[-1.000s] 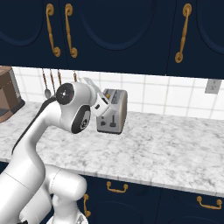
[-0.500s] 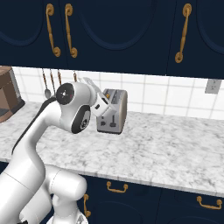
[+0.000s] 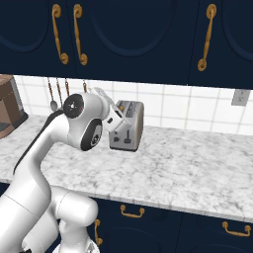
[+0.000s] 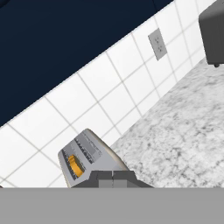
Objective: Start the toaster. Once the lever pops up, take the bread to the plate on the dining counter.
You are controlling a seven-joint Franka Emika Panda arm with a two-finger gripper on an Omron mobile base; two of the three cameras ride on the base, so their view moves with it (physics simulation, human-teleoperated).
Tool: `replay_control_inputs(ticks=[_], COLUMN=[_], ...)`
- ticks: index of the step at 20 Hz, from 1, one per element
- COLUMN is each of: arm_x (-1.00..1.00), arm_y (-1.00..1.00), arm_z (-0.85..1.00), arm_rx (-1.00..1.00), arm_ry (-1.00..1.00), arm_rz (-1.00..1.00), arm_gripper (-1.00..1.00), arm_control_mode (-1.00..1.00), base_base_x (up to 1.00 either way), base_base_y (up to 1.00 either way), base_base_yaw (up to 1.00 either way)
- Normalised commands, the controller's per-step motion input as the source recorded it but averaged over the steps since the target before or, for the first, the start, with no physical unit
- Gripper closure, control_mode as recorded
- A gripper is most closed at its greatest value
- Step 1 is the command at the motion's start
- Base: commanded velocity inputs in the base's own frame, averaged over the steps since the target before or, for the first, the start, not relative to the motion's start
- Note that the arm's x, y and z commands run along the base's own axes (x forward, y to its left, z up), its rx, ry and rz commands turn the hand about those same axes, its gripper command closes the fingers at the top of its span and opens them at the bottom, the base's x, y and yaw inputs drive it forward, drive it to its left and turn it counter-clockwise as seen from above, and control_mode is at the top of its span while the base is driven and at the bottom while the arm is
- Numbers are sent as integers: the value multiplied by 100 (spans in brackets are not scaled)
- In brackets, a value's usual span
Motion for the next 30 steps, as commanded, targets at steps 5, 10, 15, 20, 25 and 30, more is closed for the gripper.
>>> replay_control_inputs(ticks=[5, 10, 15, 20, 25, 30], arm_x=[0, 0, 0, 0, 0, 0], arm_y=[0, 0, 0, 0, 0, 0], arm_z=[0, 0, 0, 0, 0, 0], arm_rx=[0, 0, 0, 0, 0, 0], arm_ry=[0, 0, 0, 0, 0, 0], arm_rz=[0, 0, 0, 0, 0, 0], arm_gripper=[100, 100, 100, 100, 100, 100], arm_control_mode=[-100, -100, -100, -100, -100, -100], base_base_x=[0, 0, 0, 0, 0, 0], base_base_y=[0, 0, 0, 0, 0, 0], base_base_yaw=[0, 0, 0, 0, 0, 0])
